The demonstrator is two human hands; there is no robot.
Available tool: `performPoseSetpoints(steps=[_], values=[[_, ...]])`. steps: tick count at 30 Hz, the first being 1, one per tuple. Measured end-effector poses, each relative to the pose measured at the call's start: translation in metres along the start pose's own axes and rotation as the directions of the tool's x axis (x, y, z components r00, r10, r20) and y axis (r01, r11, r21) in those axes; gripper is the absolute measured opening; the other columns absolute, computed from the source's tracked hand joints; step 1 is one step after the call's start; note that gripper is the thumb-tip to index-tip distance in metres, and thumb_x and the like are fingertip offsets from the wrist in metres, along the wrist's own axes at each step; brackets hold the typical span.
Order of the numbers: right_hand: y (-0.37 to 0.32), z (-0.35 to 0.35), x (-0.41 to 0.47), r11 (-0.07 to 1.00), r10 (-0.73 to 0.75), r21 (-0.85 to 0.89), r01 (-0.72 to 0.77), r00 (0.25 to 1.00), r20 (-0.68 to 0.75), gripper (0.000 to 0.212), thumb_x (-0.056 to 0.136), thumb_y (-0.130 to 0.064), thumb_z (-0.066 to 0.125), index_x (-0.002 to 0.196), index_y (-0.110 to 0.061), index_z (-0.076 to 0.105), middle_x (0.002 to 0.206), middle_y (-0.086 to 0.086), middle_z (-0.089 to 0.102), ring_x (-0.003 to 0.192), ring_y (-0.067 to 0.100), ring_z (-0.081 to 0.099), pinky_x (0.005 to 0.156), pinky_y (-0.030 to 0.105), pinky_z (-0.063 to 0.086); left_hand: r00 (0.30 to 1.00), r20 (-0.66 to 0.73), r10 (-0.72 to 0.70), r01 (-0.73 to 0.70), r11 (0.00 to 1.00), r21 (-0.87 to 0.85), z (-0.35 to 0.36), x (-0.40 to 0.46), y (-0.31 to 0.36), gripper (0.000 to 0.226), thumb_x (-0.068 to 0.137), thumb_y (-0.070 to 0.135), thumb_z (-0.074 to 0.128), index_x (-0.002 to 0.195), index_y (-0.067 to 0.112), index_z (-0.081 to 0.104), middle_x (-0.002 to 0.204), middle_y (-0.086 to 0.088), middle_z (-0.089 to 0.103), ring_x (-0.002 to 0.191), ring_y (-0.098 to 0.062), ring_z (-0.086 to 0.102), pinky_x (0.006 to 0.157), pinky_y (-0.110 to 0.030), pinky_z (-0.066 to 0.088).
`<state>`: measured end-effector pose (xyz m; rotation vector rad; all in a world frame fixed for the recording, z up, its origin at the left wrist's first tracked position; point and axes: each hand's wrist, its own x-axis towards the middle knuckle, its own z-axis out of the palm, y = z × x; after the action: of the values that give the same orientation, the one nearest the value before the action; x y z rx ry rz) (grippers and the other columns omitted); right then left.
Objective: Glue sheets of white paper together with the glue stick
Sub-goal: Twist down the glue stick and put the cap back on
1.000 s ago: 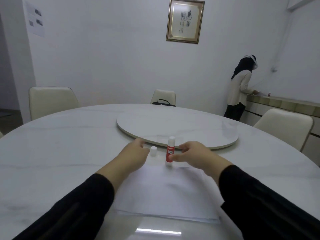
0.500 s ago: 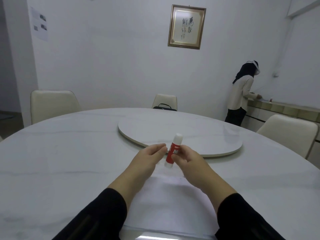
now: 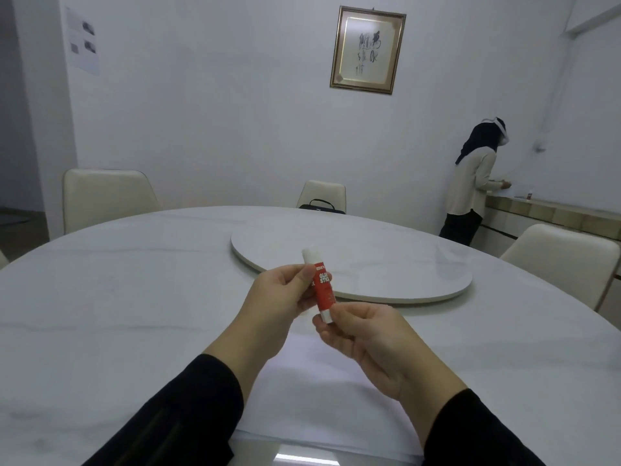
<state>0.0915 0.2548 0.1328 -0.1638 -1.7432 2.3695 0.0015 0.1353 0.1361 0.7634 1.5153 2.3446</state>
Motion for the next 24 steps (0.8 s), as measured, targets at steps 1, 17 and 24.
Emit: performPoseSetpoints(steps=[1,17,24], values=[[0.001,0.003,0.001,0.997,-0.056,-0.062,0.054,0.998,-0.038,0.007,0.079,0.001,0.069,0.085,0.005,0.070,0.075,0.016,0.072,0.066,0.020,0.071,0.063,0.024,0.057,1.000,-0.023,0.001,-0.001,1.000,-0.001,0.001,0.000,0.001,0.018,0.091,0.019,0.055,0.089,0.006,0.069,0.083,-0.007,0.075,0.078,-0.016,0.071,0.068,-0.022,0.057],[0.002,0.008,-0.002,1.000,0.008,0.026,-0.008,0.999,-0.034,0.025,0.084,-0.019,0.066,0.102,-0.001,0.068,0.082,0.010,0.073,0.071,0.018,0.070,0.063,0.023,0.056,0.999,0.012,0.038,-0.035,0.987,-0.155,-0.003,-0.003,0.005,0.031,0.073,0.030,0.061,0.094,0.009,0.069,0.089,-0.005,0.076,0.084,-0.016,0.071,0.071,-0.024,0.057],[0.003,0.007,0.000,0.989,-0.145,-0.039,0.140,0.976,-0.161,0.009,0.075,-0.002,0.074,0.083,-0.002,0.072,0.079,0.011,0.073,0.071,0.021,0.070,0.068,0.024,0.056,0.998,-0.030,0.047,-0.051,0.983,-0.174,0.001,-0.003,0.004,0.030,0.071,0.030,0.063,0.092,0.009,0.070,0.089,-0.006,0.076,0.085,-0.016,0.071,0.072,-0.024,0.057]])
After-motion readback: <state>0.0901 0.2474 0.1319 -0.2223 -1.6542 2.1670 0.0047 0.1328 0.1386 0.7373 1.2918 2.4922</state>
